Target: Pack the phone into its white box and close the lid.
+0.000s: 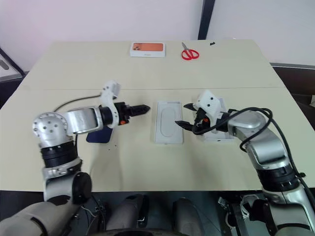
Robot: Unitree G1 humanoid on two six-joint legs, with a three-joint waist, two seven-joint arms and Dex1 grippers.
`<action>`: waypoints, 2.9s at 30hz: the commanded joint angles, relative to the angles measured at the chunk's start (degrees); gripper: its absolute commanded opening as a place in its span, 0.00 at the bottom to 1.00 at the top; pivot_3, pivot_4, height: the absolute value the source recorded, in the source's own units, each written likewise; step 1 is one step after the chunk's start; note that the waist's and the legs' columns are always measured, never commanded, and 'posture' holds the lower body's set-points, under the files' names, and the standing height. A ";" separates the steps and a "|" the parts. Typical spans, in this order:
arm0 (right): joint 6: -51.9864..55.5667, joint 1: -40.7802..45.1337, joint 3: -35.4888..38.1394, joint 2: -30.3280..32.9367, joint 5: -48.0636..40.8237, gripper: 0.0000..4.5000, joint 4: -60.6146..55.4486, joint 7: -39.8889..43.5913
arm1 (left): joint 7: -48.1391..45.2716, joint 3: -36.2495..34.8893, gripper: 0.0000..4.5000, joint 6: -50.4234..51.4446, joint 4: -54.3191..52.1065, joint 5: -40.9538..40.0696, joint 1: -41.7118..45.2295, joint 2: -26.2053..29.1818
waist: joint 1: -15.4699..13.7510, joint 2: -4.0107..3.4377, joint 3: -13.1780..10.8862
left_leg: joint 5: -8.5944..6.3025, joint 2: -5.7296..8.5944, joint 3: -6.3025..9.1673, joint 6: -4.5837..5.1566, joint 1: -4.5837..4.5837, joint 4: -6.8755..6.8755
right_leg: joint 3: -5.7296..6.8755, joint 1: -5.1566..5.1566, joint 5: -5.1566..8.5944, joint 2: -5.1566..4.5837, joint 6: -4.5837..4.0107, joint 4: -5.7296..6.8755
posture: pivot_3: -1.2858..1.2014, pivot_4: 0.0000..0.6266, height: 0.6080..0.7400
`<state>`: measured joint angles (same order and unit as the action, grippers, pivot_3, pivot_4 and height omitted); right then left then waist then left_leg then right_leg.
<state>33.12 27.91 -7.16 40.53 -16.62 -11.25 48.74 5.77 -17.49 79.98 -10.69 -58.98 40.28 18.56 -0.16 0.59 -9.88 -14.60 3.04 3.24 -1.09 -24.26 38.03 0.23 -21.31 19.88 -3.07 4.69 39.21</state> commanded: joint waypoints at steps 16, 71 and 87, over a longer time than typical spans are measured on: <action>-6.22 15.18 -14.56 -13.85 21.24 0.01 25.27 -9.37 | -43.97 16.03 0.83 -44.65 -12.58 28.71 -30.34 26.98 | 0.70 -0.12 -0.05 | -0.01 0.00 0.01 0.02 -0.07 -0.16 | -0.05 -0.12 0.01 -0.07 -0.04 -0.08 | 0.52 0.24 1.00; -16.69 23.64 -24.57 -42.22 29.79 0.00 42.28 -8.85 | -12.36 -12.85 0.99 12.52 13.11 3.92 -8.20 5.71 | 1.18 0.00 0.15 | 0.01 0.09 0.18 -0.03 0.42 -0.13 | -0.03 -0.04 0.00 -0.04 -0.01 0.19 | 0.52 0.24 1.00; -15.37 21.82 -24.45 -41.04 30.27 0.00 39.39 -8.44 | -9.93 -21.21 0.99 11.00 13.86 11.69 -6.52 7.17 | 1.63 0.01 0.15 | 0.07 0.08 0.18 -0.14 0.43 -0.29 | -0.04 -0.11 0.00 -0.03 -0.01 0.20 | 0.52 0.24 1.00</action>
<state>17.38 49.80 -32.69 -0.55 13.42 29.94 40.26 -5.15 -36.80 91.22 3.86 -49.08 33.94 24.50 1.47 0.60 -9.72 -14.52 3.12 3.42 -1.23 -23.84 37.73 0.19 -21.42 19.87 -3.10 4.68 39.42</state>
